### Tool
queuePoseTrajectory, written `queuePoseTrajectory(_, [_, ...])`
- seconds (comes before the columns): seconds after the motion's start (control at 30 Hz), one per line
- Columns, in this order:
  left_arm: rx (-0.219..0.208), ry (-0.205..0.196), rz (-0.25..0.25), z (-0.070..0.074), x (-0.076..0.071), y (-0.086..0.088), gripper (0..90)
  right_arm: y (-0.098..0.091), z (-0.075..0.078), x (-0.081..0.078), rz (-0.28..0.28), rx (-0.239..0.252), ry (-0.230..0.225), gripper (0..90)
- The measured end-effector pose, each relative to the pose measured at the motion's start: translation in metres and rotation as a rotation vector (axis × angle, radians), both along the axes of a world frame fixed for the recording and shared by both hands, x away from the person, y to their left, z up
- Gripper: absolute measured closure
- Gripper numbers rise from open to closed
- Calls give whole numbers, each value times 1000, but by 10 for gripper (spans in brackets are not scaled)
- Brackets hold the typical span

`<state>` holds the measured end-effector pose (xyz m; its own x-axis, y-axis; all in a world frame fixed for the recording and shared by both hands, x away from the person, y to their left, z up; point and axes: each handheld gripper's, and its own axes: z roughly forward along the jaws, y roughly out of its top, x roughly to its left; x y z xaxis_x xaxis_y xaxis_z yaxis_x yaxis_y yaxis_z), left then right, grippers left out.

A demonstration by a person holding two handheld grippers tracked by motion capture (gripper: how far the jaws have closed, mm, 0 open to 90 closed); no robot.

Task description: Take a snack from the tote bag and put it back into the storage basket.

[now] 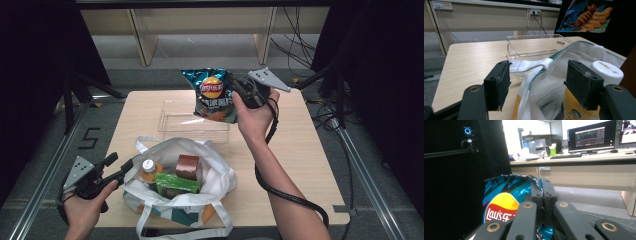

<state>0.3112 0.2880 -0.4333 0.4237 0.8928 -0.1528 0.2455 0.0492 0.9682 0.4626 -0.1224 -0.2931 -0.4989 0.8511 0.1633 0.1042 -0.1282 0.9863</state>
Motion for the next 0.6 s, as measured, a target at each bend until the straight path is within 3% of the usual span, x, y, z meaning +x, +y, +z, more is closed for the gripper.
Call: queuePoseTrajectory(0.6, [-11, -1, 2, 1, 0, 1, 348, 8, -2, 11, 2, -5, 23, 900])
